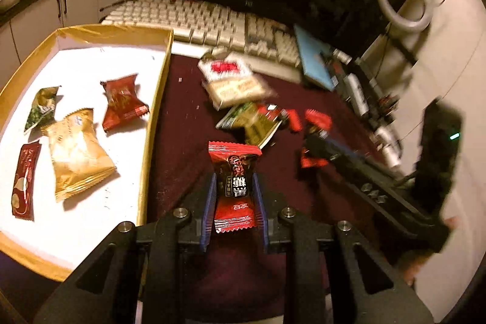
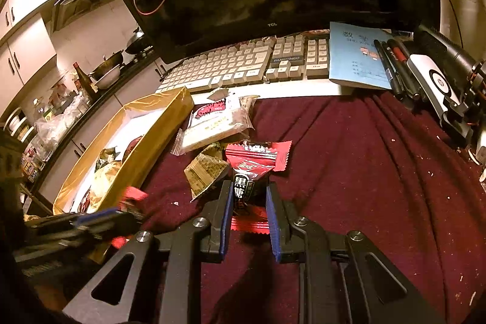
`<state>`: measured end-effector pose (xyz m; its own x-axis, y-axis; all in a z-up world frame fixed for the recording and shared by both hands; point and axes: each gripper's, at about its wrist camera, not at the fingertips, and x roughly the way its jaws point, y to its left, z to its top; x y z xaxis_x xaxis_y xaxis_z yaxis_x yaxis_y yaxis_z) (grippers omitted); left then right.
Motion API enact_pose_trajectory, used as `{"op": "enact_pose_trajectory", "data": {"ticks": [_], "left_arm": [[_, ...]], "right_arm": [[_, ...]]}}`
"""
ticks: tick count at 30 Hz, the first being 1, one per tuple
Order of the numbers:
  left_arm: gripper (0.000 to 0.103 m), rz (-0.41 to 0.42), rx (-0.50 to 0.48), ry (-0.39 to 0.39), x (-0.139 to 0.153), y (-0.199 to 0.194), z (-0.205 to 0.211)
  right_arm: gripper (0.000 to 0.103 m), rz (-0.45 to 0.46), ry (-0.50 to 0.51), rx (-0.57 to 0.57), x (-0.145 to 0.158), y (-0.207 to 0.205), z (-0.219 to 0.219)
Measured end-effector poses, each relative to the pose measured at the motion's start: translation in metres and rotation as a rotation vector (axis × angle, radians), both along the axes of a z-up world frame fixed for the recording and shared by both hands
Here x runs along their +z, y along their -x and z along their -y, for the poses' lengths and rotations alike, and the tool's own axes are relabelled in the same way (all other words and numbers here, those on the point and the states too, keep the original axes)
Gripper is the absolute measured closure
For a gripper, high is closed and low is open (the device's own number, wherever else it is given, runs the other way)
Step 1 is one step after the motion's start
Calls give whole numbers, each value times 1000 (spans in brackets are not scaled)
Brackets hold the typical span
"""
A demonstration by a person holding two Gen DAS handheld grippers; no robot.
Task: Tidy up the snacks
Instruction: 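Carry both red candies over the box and lower them inside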
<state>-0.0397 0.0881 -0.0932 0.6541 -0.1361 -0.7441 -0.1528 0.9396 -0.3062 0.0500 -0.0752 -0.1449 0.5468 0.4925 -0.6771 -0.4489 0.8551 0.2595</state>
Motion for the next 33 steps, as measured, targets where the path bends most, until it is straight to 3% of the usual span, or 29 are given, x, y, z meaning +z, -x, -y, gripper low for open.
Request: {"op": "enact_pose_trajectory", "data": {"ticks": [7,15,22,27,33], "left_arm": [[82,99,57,44,30,26,-31],[82,138,177,61,39,42,-83],[82,136,281,67,32,51,-130],[82,104,351,103,17,56,-168],[82,96,376,105,12,55,-183]], "right_arm": [[82,-9,-50,2,17,5,-5],[82,39,-86,215,53,29,-81],[82,-10,-23,314,46,22,-157],[82,-84,-12,338,35,7,-186],[82,-98,29,337,25,-1,-205]]}}
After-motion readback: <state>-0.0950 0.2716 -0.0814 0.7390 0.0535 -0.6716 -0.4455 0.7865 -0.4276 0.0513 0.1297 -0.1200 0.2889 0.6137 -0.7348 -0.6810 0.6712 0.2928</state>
